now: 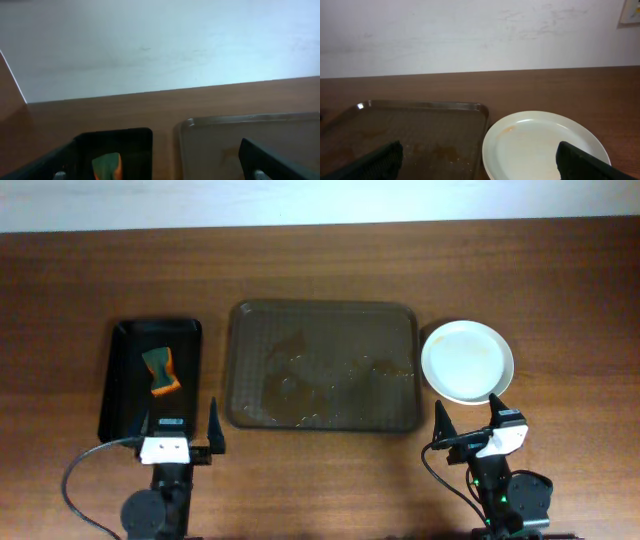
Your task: Clean dirty plates on tray and stack at the side
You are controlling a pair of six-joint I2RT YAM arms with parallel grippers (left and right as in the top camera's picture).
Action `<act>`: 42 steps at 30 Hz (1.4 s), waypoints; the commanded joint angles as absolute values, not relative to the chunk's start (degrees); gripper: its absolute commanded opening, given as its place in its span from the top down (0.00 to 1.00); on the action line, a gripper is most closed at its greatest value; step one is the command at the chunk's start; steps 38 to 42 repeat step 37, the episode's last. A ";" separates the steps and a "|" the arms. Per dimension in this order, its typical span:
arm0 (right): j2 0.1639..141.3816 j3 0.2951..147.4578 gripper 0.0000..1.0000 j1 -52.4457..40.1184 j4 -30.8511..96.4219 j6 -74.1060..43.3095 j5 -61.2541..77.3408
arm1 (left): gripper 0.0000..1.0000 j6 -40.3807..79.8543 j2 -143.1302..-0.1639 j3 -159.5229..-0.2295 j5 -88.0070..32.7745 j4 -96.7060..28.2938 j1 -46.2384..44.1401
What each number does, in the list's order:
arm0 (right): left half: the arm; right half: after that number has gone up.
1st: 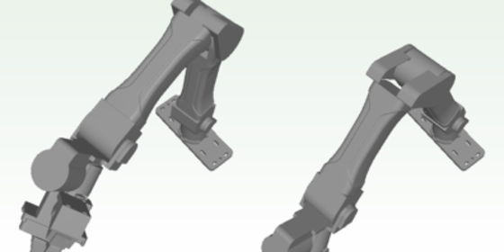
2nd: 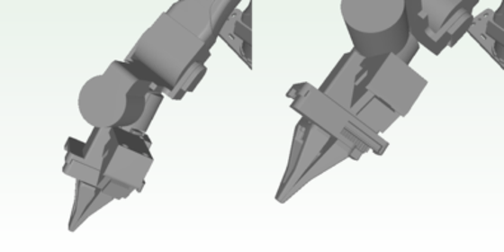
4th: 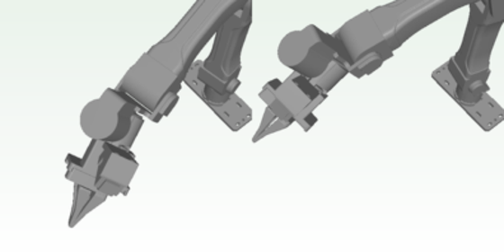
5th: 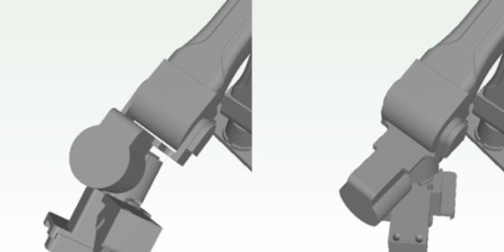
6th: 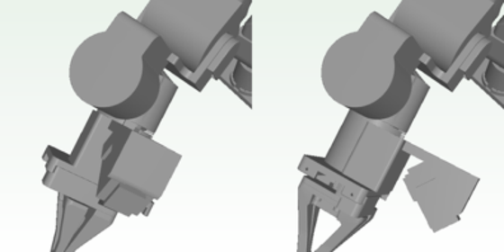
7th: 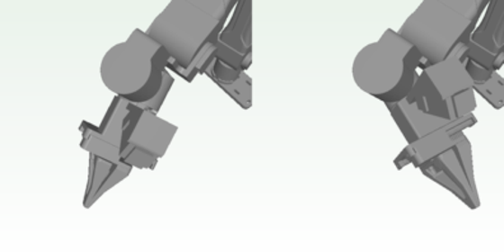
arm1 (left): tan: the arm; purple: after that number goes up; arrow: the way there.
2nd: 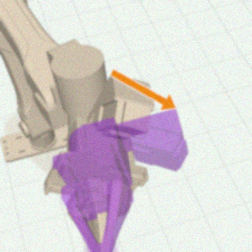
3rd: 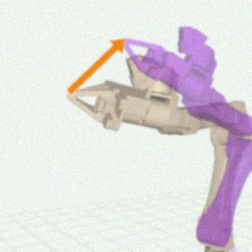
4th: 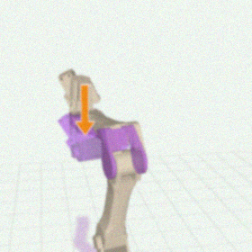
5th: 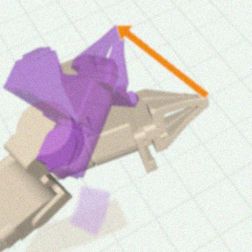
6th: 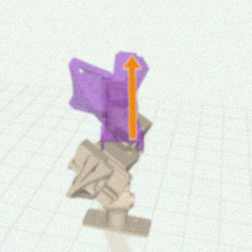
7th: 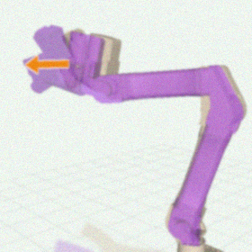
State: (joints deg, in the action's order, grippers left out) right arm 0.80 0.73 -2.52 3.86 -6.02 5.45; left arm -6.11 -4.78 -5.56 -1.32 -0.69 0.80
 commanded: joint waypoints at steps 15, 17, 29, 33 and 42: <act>0.36 0.32 0.02 -2.22 4.05 -6.22 5.15 | 0.00 -16.36 -0.30 -0.49 -5.82 -4.10 0.91; 0.36 0.32 0.02 -2.22 4.05 -6.22 5.15 | 0.00 -16.36 -0.30 -0.49 -5.82 -4.12 0.91; 0.36 0.32 0.02 -2.22 4.05 -6.22 5.15 | 0.00 -16.36 -0.30 -0.49 -5.80 -4.12 0.91; 0.36 0.32 0.02 -2.22 4.05 -6.22 5.15 | 0.00 -16.36 -0.30 -0.49 -5.82 -4.12 0.91; 0.36 0.32 0.02 -2.22 4.05 -6.22 5.15 | 0.00 -16.36 -0.30 -0.49 -5.80 -4.12 0.91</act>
